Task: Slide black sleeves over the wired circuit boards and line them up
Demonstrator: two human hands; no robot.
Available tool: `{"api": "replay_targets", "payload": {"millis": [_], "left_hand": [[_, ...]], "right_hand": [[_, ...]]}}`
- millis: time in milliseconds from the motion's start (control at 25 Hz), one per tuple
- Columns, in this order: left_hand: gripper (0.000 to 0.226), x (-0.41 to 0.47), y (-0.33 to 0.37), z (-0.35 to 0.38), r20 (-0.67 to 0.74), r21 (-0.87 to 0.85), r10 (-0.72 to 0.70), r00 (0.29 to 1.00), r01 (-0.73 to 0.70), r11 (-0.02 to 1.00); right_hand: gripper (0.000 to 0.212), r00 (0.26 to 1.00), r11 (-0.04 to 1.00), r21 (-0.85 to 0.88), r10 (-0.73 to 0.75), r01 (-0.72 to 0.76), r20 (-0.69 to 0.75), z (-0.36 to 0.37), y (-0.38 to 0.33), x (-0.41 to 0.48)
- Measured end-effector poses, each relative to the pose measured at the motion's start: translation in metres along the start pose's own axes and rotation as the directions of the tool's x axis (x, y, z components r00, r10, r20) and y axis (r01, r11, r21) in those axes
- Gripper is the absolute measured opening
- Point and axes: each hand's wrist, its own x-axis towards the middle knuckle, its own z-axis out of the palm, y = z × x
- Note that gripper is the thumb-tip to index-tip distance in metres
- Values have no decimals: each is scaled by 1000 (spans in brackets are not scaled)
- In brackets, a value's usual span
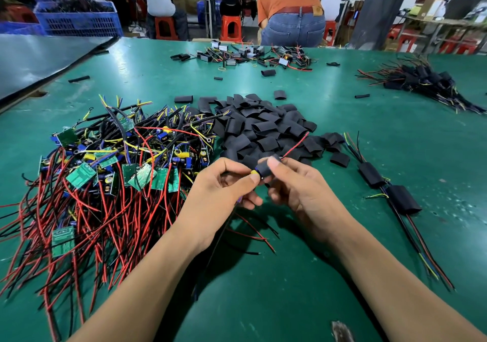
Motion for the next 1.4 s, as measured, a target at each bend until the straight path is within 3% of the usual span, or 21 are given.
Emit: {"api": "replay_targets", "payload": {"millis": [80,320,440,680,1120,1240,1400], "left_hand": [[17,0,-1,2,-27,50,39,999,-37,998],[9,-1,-1,3,8,47,-38,999,37,998],[5,-2,0,3,6,69,13,1000,-13,998],[6,-3,1,6,7,175,134,991,-133,976],[6,-4,-1,10,-61,223,194,979,-176,959],[8,-3,-1,9,-86,178,134,987,-117,977],[9,-1,3,5,-7,-21,-95,995,95,995]], "right_hand": [[43,999,1000,-23,20,-21,-37,2,1,1],[41,981,997,2,73,-74,-182,5,1,3],[49,978,989,28,145,-143,-148,10,0,4],[54,972,937,263,235,-228,7,11,-5,4],[51,967,946,224,249,-234,-43,25,-1,1],[48,969,954,211,234,-213,-82,21,-3,1],[38,980,950,267,188,-163,-68,14,-9,-1]]}}
